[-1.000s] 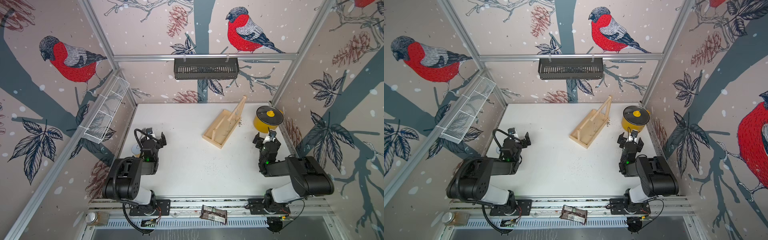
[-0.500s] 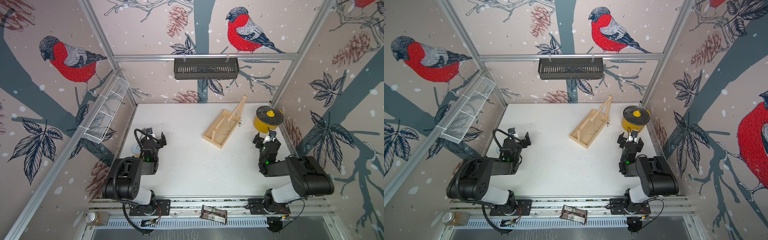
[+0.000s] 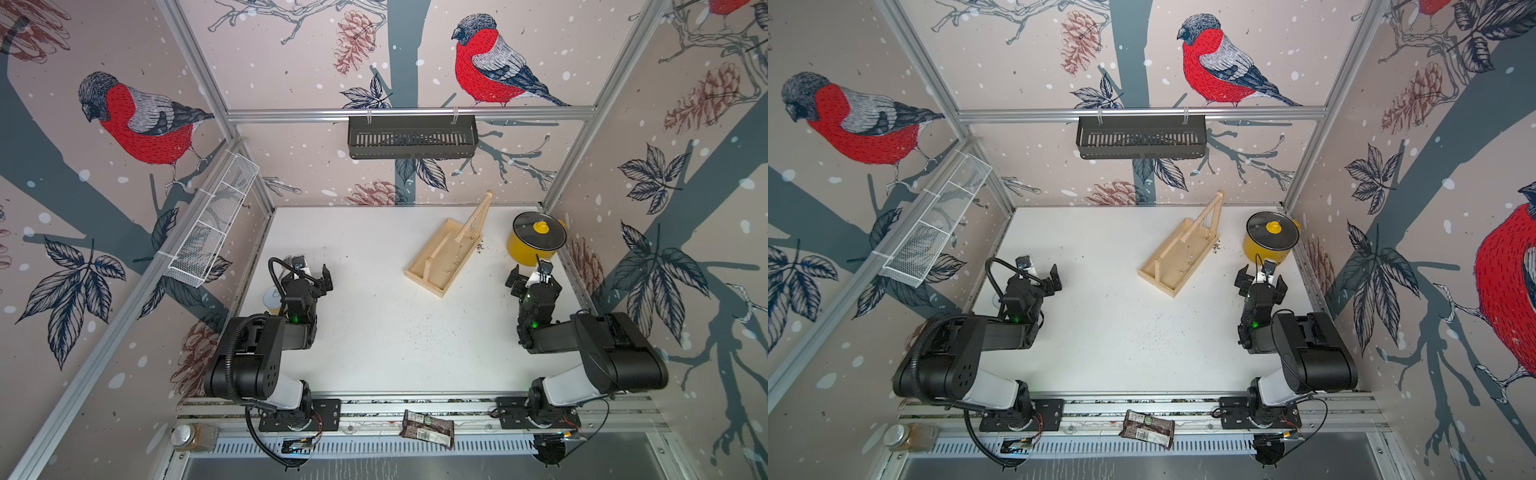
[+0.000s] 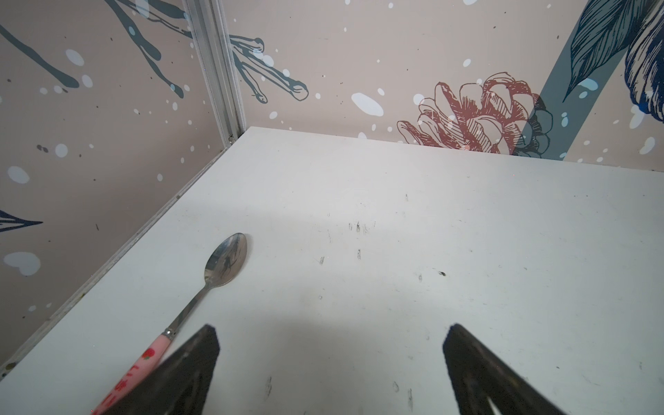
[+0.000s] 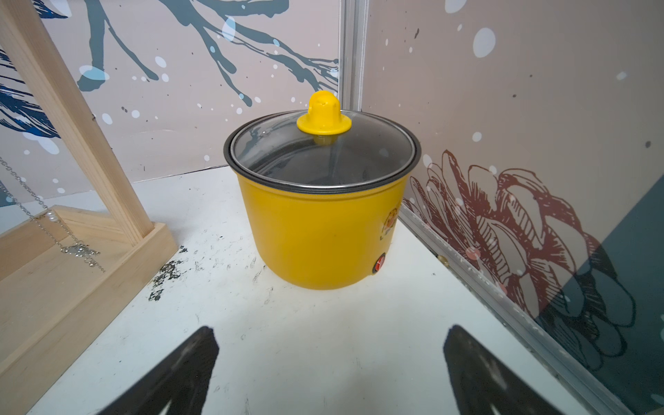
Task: Take the necklace off the jewelry display stand
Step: Take off the necklace from the stand.
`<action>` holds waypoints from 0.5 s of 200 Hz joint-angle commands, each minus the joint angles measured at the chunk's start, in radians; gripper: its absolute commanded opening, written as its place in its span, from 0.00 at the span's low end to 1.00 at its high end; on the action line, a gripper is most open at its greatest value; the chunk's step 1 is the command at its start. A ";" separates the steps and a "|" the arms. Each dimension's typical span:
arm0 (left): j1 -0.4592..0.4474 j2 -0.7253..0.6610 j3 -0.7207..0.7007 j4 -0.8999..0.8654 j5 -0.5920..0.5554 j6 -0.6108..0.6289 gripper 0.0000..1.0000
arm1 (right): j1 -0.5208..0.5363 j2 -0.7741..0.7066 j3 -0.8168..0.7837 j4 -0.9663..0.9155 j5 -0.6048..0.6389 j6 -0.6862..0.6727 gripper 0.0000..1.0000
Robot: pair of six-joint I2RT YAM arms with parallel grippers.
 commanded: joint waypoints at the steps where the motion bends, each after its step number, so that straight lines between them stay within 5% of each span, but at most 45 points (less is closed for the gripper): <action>1: 0.001 -0.001 0.006 0.018 -0.011 0.004 0.98 | 0.001 -0.002 0.003 0.026 -0.003 0.013 1.00; 66: -0.003 -0.073 0.017 -0.058 -0.038 0.008 0.98 | 0.022 -0.017 0.000 0.026 0.053 0.010 0.99; 100: -0.052 -0.173 0.045 -0.217 -0.191 -0.037 0.98 | 0.042 -0.023 -0.015 0.057 0.074 -0.009 1.00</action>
